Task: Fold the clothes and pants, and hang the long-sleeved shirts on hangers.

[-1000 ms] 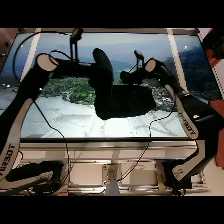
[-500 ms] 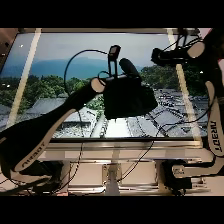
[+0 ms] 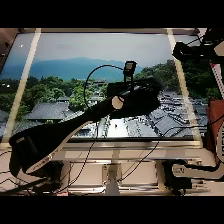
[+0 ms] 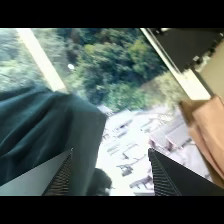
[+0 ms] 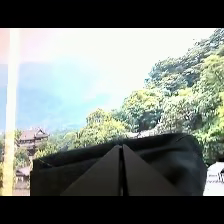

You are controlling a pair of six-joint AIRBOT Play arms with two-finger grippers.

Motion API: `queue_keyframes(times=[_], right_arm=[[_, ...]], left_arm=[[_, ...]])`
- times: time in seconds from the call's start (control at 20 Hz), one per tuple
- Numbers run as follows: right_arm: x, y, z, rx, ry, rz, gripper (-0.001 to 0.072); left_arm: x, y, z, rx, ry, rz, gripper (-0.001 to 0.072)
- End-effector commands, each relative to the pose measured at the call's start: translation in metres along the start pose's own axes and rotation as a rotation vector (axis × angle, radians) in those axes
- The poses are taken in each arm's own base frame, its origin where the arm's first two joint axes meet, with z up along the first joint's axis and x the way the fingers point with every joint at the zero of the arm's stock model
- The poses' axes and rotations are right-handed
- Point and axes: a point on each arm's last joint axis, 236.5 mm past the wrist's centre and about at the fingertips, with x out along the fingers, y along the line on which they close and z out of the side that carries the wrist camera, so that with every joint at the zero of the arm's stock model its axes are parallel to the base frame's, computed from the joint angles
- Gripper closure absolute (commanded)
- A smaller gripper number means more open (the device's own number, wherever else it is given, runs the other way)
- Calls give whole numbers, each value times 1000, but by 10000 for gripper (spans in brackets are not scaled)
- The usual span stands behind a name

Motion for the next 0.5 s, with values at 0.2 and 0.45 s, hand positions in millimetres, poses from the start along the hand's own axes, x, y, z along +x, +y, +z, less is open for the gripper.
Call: queue_keyframes(times=[0.2, 0.45], right_arm=[[-6, -22, 36, -47, -145, -79, 663], [6, -36, -1, -158, 19, -118, 664]], left_arm=[[-13, -9, 19, 98, -15, -20, 350], [3, 67, 15, 170, 5, 105, 693]])
